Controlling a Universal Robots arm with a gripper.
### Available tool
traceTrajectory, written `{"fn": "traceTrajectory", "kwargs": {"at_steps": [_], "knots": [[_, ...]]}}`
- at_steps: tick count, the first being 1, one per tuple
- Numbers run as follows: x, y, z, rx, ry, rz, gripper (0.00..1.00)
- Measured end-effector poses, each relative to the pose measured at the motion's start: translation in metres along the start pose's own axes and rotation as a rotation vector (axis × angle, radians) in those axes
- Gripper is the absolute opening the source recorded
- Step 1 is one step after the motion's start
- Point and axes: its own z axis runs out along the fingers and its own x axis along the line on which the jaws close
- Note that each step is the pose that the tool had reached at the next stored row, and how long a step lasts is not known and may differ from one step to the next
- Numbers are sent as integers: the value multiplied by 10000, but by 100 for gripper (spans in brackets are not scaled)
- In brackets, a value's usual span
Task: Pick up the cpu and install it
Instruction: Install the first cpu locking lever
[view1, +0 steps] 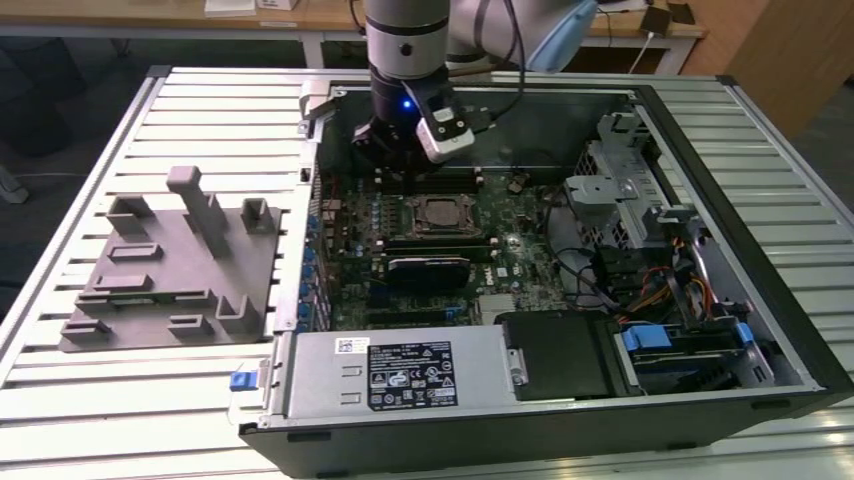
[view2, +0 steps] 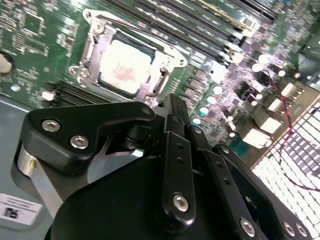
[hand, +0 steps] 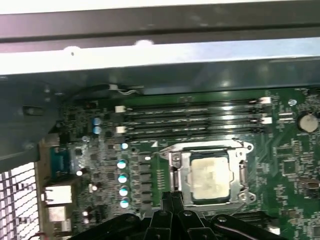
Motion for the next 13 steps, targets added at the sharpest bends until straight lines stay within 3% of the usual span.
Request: {"fn": "traceTrajectory", "kwargs": {"at_steps": [8,13], "knots": [[162,-13,-2,-46,4,1,11],[221,-18,-3,-393,31,11,11]]}}
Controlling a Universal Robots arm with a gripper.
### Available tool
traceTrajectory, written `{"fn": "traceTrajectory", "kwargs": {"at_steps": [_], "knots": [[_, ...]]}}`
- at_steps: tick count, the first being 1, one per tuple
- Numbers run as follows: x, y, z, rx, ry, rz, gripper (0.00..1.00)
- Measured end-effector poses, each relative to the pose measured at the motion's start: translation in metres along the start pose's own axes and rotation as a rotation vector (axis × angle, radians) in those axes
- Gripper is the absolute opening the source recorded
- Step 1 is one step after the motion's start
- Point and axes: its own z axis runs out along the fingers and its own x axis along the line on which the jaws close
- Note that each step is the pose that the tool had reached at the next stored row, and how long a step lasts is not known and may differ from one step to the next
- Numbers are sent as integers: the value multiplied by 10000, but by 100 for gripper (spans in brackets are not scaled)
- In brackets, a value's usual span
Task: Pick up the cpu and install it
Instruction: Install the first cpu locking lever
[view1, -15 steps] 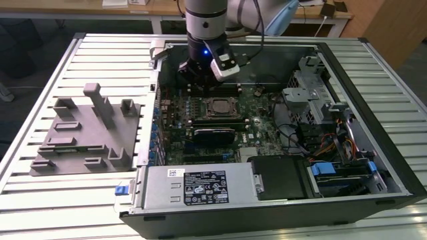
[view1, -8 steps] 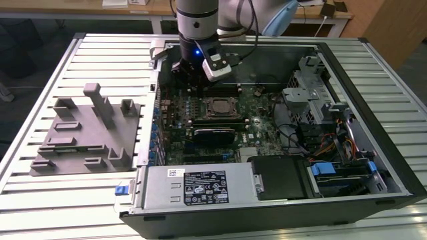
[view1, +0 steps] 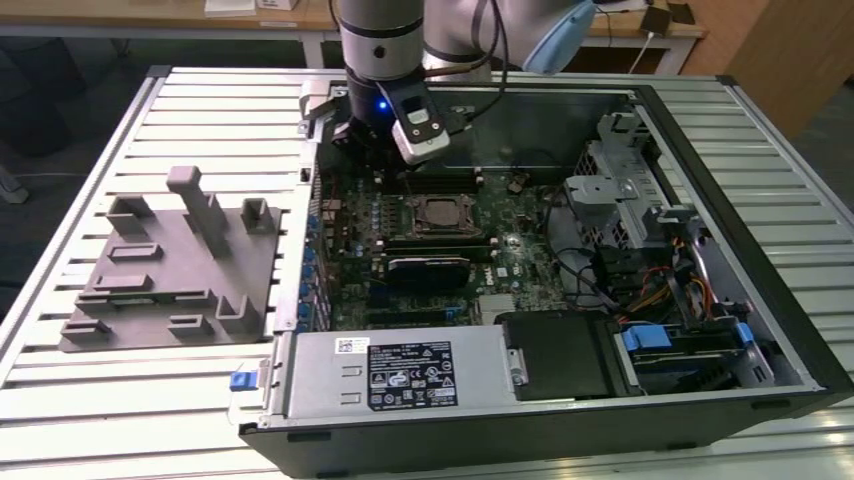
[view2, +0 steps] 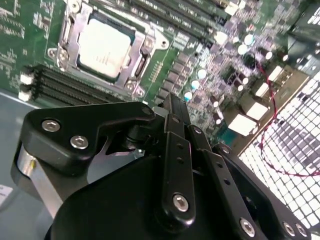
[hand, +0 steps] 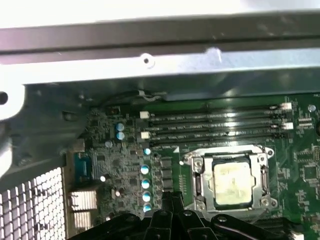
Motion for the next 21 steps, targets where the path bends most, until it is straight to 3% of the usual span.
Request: {"fn": "traceTrajectory", "kwargs": {"at_steps": [3,8,13,15,16,21], "knots": [[25,-2,0,-341,26,11,11],[49,-5,-1,-997,78,32,11],[60,-7,-2,-1740,138,55,11],[61,-8,-2,-1998,158,63,11],[62,-8,-2,-2098,167,66,11],[61,-8,-2,-2116,169,67,11]]}}
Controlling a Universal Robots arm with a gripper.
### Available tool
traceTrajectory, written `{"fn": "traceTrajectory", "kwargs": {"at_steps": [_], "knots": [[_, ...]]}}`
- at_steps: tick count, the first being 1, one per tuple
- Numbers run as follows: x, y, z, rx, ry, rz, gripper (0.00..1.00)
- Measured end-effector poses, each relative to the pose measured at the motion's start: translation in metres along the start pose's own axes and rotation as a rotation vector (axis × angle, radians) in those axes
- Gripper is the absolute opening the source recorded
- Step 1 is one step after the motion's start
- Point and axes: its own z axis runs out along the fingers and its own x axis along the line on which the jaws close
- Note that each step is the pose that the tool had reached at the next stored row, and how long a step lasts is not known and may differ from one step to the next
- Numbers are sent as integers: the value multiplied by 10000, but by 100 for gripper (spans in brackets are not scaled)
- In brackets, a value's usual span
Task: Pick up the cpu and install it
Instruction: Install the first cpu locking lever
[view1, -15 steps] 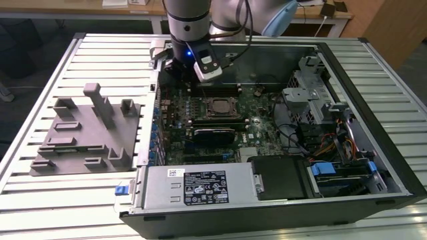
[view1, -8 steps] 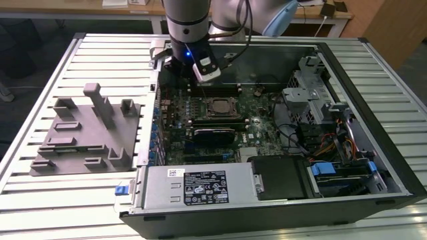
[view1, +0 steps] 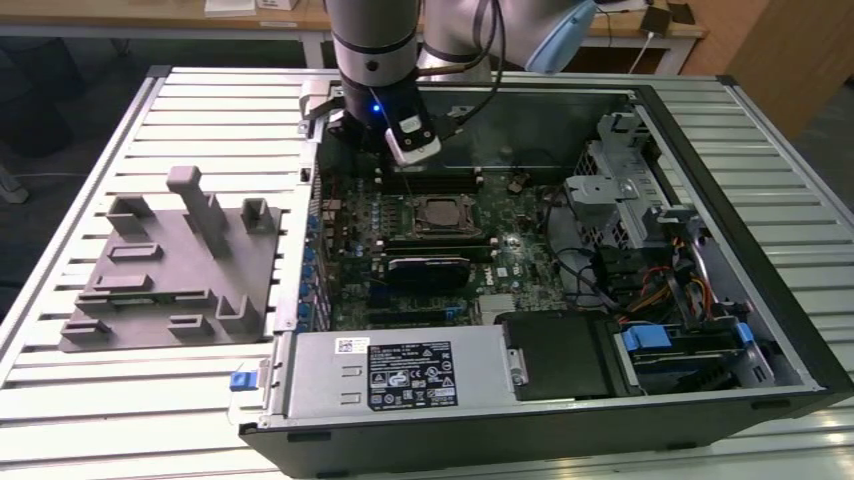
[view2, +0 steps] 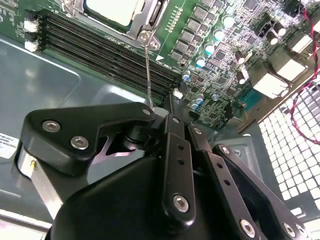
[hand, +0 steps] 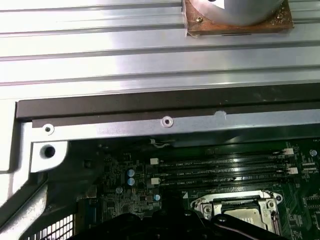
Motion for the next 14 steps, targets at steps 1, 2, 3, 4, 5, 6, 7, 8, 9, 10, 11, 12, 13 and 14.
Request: {"fn": "traceTrajectory", "kwargs": {"at_steps": [1,2,3,4,5,6,7,8,9,10,11,12,13,14], "knots": [[-9,0,1,-2,0,-2,11],[-24,2,1,-1,2,0,11],[-48,4,2,0,6,2,11],[-75,6,3,-1,10,3,11],[-104,8,4,1,16,4,11],[-134,10,5,2,22,5,11],[-163,13,6,1,27,7,11],[-192,15,7,2,32,10,11],[-221,17,8,2,37,10,11],[-250,19,9,3,42,11,11],[-279,21,9,4,47,11,11],[-306,23,10,4,51,13,11],[-333,25,11,4,55,15,11],[-356,26,12,4,58,15,11]]}}
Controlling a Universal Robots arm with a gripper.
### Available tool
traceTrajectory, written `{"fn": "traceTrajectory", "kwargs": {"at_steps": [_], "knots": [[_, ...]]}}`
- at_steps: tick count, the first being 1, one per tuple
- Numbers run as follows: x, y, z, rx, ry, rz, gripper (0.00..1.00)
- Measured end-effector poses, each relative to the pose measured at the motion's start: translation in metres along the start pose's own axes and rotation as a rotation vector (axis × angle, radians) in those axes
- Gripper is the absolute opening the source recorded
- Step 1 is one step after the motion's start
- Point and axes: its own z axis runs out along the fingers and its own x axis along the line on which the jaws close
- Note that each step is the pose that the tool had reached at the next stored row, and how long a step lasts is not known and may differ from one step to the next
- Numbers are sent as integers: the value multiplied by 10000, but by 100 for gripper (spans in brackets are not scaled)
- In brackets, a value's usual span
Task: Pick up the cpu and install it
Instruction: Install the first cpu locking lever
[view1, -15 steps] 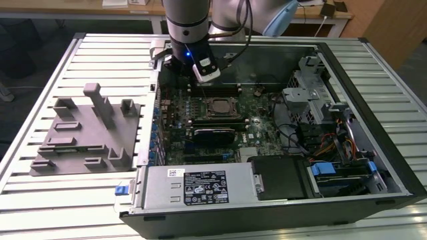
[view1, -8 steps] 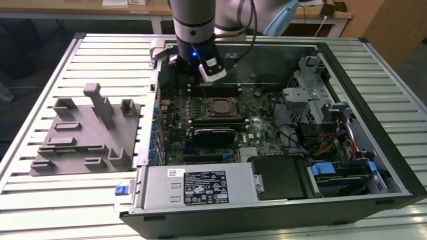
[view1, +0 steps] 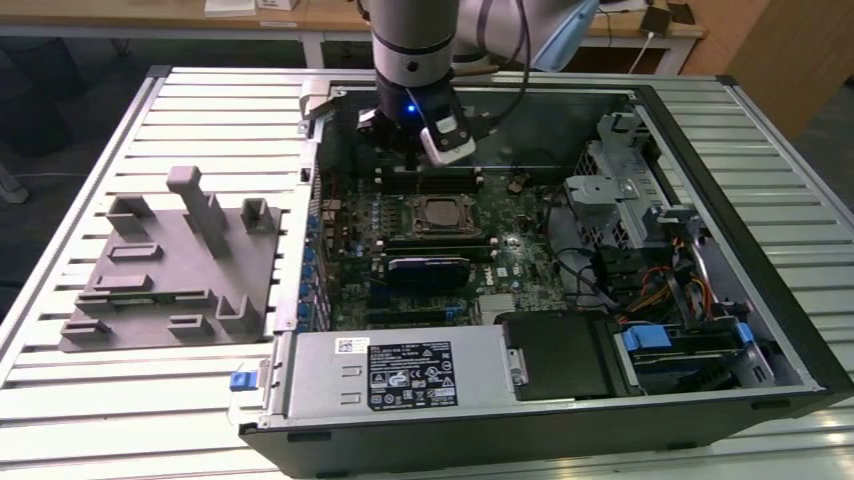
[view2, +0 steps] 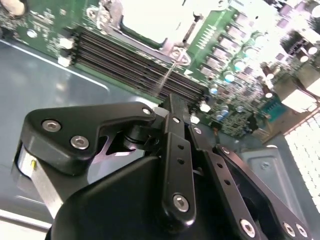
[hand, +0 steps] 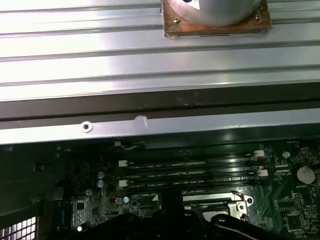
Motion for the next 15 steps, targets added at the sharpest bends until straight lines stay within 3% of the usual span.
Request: {"fn": "traceTrajectory", "kwargs": {"at_steps": [7,9,10,15], "knots": [[-42,-2,22,77,-24,-3,11],[-42,-7,39,72,-102,-20,11],[-42,-12,57,69,-223,-44,11],[-42,-20,91,57,-504,-70,11]]}}
